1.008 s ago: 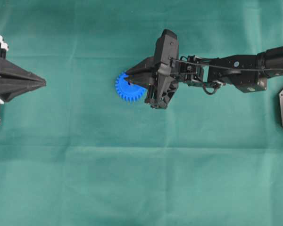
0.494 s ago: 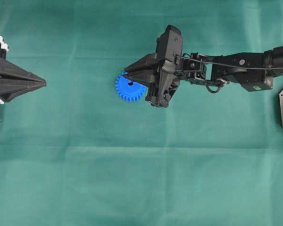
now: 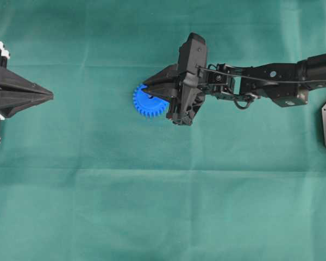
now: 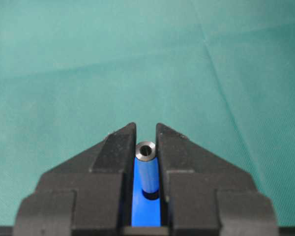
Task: Insert the shaft placed at a random location into the center hole of the medium gear at another random location.
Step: 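Lift the shaft upright and carry it left over the blue gear's hole, then lower the held shaft into the gear's center hole with the right gripper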
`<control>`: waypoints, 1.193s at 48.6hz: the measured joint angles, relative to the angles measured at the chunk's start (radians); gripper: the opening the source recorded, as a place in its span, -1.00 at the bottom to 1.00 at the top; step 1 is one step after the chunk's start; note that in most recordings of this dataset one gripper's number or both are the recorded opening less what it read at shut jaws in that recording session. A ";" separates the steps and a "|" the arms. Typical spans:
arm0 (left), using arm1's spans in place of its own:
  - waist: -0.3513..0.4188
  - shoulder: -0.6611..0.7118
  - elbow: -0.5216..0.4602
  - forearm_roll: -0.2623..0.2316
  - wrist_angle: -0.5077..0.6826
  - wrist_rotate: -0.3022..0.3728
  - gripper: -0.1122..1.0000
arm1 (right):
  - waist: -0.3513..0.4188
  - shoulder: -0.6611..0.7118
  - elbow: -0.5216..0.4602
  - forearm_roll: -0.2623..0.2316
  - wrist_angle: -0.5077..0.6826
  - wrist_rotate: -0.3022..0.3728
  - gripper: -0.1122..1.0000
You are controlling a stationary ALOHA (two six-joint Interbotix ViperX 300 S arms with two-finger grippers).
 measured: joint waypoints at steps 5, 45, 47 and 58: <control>0.002 0.000 0.000 -0.002 0.000 0.000 -0.75 | 0.000 0.012 -0.002 0.003 -0.017 0.000 -0.57; 0.002 0.000 0.000 0.000 0.000 0.002 -0.75 | -0.006 -0.020 0.006 0.011 -0.021 0.000 -0.57; 0.002 0.000 0.000 0.000 0.000 0.002 -0.75 | -0.006 -0.020 0.008 0.011 -0.021 0.000 -0.57; 0.002 0.002 0.000 0.000 0.000 0.000 -0.75 | -0.006 -0.021 0.014 0.011 -0.021 -0.002 -0.57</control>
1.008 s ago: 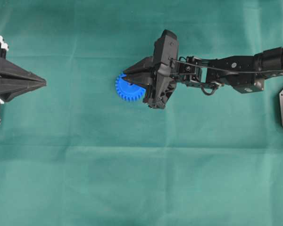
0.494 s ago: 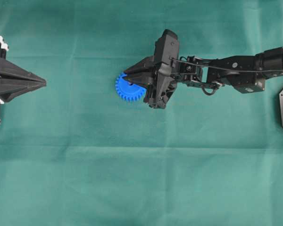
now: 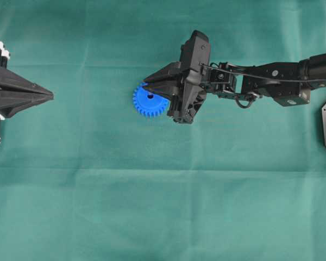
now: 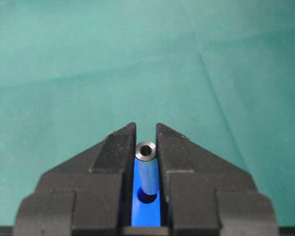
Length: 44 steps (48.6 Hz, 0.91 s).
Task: Insert the shaft placed at a random location into the center hole of the medium gear at another random location.
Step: 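Lower the held shaft into the gear's center hole with the right gripper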
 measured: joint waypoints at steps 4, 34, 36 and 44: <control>0.000 -0.002 0.000 -0.002 0.000 0.000 -0.75 | 0.002 0.002 0.003 0.000 -0.002 0.002 -0.57; 0.000 -0.002 0.000 0.000 0.000 0.000 -0.75 | 0.012 0.057 0.003 0.008 -0.034 0.002 -0.57; 0.000 0.000 0.000 0.000 0.000 0.000 -0.75 | 0.012 0.063 0.005 0.009 -0.034 0.000 -0.57; 0.000 -0.002 0.000 -0.002 0.000 0.000 -0.75 | 0.012 0.098 0.000 0.012 -0.034 0.000 -0.57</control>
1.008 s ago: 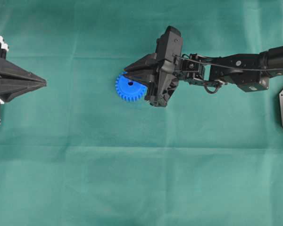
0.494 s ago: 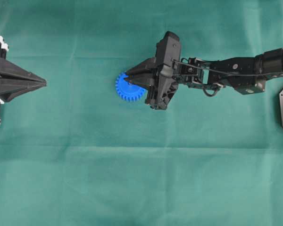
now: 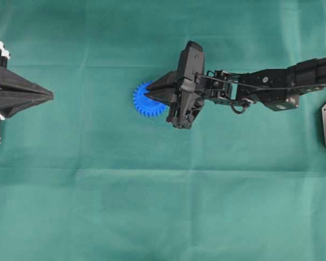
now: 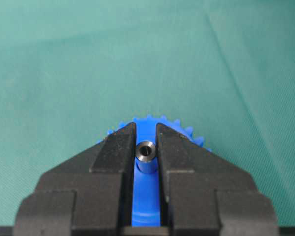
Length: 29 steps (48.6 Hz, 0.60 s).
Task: Insert the shaft placed at a random location into the center hole of the medium gear at another random location.
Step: 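Lower the held shaft into the gear's center hole with the right gripper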
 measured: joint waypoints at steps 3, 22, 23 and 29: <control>0.000 0.002 0.000 0.002 -0.002 0.000 -0.75 | 0.000 0.009 -0.003 0.000 0.000 0.002 -0.57; 0.000 0.000 0.000 0.002 -0.002 0.000 -0.75 | 0.000 0.020 -0.006 0.002 0.000 0.002 -0.57; 0.000 0.002 0.000 0.002 0.000 0.000 -0.75 | 0.000 0.020 -0.006 0.002 0.000 0.002 -0.57; 0.000 0.000 -0.002 0.002 0.000 0.000 -0.75 | 0.000 0.020 -0.008 0.002 0.000 0.000 -0.57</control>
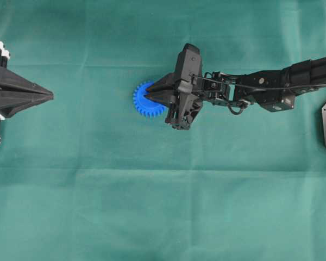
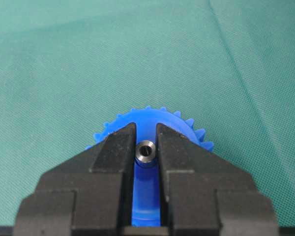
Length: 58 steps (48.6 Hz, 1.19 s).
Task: Insert the shaft placed at a random location into the center hole of the medium gear at another random location.
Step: 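Lower the held shaft into the gear's center hole with the right gripper, then open the right gripper and lift it away from the shaft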
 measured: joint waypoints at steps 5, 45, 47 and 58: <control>0.000 0.002 0.002 0.000 0.000 0.000 -0.75 | 0.000 0.000 0.000 0.000 0.000 0.002 -0.57; 0.000 0.002 0.002 0.002 0.000 0.002 -0.75 | 0.003 -0.091 0.017 0.002 0.020 0.000 0.55; 0.000 0.002 0.002 0.002 0.000 0.003 -0.75 | 0.003 -0.103 0.021 0.000 0.031 0.000 0.55; 0.000 0.002 0.002 0.002 0.000 0.003 -0.75 | 0.002 -0.169 0.037 0.000 0.110 0.000 0.55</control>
